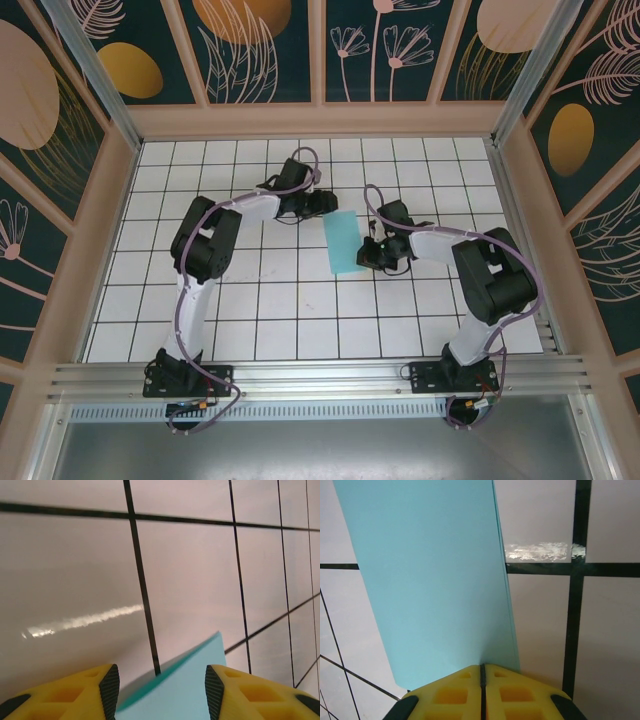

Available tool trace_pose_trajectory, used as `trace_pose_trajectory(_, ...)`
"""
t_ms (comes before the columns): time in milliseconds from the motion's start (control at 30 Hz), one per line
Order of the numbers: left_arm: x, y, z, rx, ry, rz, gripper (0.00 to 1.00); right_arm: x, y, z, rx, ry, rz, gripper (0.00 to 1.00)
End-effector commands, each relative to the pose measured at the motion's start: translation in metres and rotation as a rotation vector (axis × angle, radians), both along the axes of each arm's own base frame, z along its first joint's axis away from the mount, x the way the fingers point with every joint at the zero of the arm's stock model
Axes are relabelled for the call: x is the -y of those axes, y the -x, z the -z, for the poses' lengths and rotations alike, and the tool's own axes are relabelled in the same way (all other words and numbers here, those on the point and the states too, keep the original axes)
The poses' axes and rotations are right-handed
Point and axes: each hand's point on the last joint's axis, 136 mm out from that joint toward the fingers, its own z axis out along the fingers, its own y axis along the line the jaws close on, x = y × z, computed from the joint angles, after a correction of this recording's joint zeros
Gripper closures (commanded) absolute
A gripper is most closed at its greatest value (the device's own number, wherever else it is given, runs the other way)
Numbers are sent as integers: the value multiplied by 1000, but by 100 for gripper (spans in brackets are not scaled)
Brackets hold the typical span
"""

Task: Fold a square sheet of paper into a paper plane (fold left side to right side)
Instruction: First fold the square sheet of paper in half at the center of the table.

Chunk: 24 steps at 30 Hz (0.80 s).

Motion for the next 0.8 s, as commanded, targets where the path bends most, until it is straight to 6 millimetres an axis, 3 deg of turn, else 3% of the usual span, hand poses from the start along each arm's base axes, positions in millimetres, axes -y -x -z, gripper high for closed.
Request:
trace_pose_trajectory(0,-21,-6,26,-29,-82,-34,48,49,38,51,-154,246,33,90)
trace_pose_trajectory(100,-25,-7,18,-13,-82,-35,48,42,35,48,-140,206,27,90)
trace_pose_trajectory(200,-29,-11,-3,36,-90,-36,45,27,25,33,-94,117,22,89)
trace_pose_trajectory(400,-40,-11,-53,131,-96,-50,42,0,-6,-28,77,-65,6,84)
trace_pose_trajectory(567,-50,19,-71,146,-51,-52,41,13,-33,-68,199,-144,30,65)
trace_pose_trajectory(767,-47,70,-66,101,33,-14,41,14,-65,-64,240,-130,-10,54)
